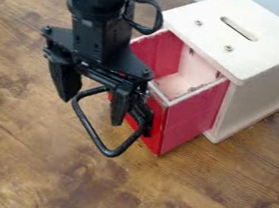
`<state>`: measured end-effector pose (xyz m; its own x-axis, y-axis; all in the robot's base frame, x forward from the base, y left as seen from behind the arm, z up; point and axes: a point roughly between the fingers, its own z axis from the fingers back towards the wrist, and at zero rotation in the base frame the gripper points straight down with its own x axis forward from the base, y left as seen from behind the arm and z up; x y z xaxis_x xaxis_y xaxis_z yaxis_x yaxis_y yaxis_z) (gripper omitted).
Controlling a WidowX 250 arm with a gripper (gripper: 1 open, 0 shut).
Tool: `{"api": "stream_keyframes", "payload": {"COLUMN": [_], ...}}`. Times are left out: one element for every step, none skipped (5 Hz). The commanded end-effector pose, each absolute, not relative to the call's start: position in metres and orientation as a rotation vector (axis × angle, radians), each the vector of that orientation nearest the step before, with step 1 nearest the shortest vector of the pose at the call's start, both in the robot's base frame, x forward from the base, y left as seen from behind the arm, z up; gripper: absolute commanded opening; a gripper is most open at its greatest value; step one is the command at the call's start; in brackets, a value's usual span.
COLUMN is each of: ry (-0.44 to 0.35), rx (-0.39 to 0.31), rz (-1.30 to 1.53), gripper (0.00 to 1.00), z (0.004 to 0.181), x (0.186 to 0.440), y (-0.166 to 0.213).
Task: Close the drawer
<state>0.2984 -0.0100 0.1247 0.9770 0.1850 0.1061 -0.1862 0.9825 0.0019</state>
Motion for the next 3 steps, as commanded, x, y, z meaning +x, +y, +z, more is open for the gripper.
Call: {"api": "stream_keyframes", "payload": {"ry": [-0.132,-0.149,-0.161], "rx": [0.012,0.001,0.003], "rz": [0.217,0.219,0.203], "gripper": [1.00,1.00,1.00], "z": [0.135,0.137,0.143], "x": [0.294,0.297,0.300], "y": [0.008,0.028,0.022]}}
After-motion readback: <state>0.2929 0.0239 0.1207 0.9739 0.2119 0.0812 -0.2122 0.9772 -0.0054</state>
